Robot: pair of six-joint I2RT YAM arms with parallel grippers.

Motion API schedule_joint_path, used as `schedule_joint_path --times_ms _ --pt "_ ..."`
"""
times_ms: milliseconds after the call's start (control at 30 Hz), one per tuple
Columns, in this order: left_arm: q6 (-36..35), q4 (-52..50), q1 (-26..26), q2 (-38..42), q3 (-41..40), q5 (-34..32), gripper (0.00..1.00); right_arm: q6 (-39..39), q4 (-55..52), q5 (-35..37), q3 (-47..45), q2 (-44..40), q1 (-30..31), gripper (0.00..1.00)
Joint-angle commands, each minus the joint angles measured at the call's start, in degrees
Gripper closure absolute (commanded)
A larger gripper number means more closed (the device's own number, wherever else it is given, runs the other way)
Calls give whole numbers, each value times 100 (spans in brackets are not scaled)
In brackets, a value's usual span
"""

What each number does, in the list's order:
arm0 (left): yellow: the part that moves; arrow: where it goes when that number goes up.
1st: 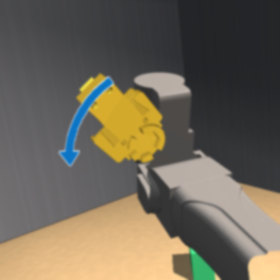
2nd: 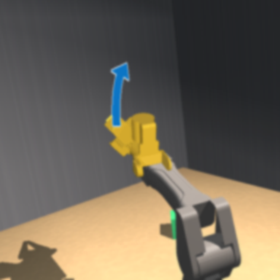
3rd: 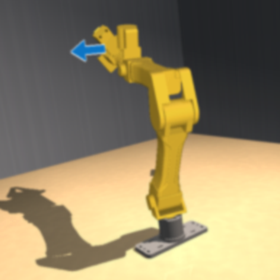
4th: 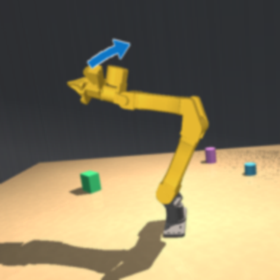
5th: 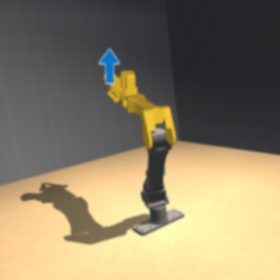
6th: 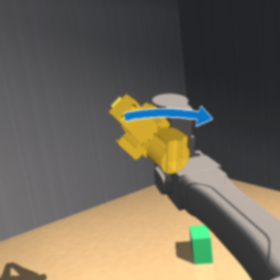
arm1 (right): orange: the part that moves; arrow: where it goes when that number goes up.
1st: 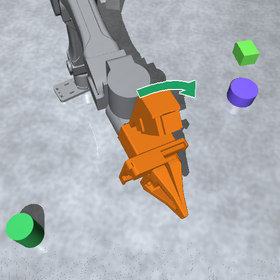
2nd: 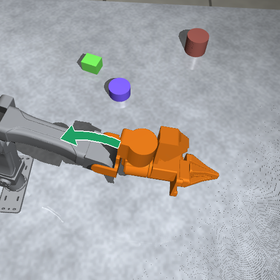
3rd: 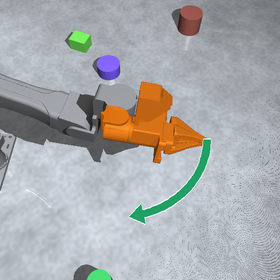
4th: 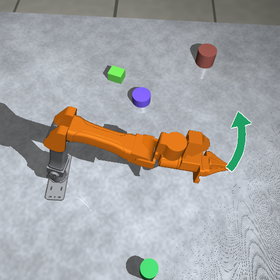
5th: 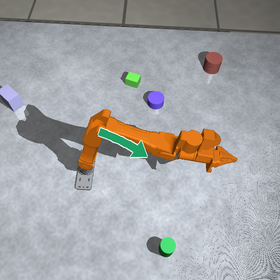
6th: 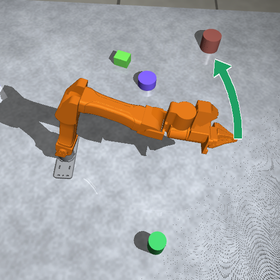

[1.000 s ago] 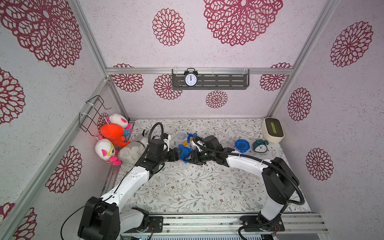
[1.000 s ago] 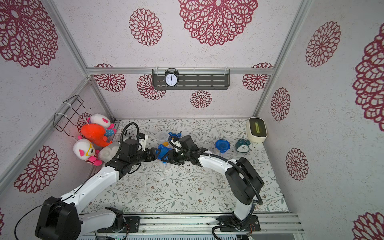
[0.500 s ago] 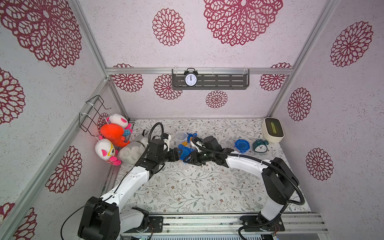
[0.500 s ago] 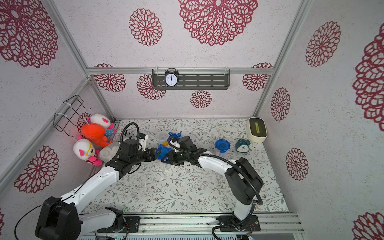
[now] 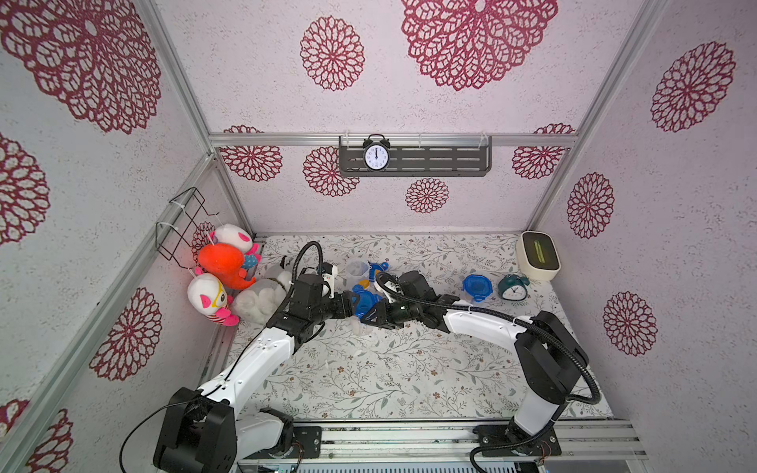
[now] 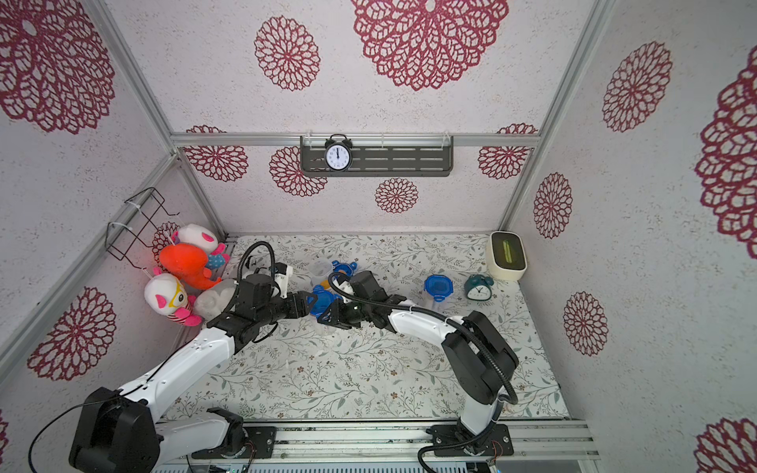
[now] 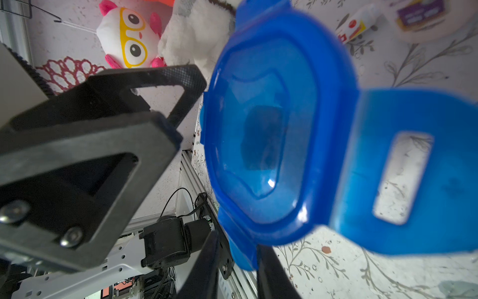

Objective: Pack away toiletry kits
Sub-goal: Close the fastener on the container.

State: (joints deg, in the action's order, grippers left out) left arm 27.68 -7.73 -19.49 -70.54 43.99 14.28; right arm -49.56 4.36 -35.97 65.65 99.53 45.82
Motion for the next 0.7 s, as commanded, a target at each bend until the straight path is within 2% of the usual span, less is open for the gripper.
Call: schedule_joint_path --times_ms 0,667 --pt "-64 111 50 -5 49 32 36 -62 210 36 27 -271 45 74" --pt "-70 56 47 80 31 57 36 -286 533 142 -8 -364 185 76"
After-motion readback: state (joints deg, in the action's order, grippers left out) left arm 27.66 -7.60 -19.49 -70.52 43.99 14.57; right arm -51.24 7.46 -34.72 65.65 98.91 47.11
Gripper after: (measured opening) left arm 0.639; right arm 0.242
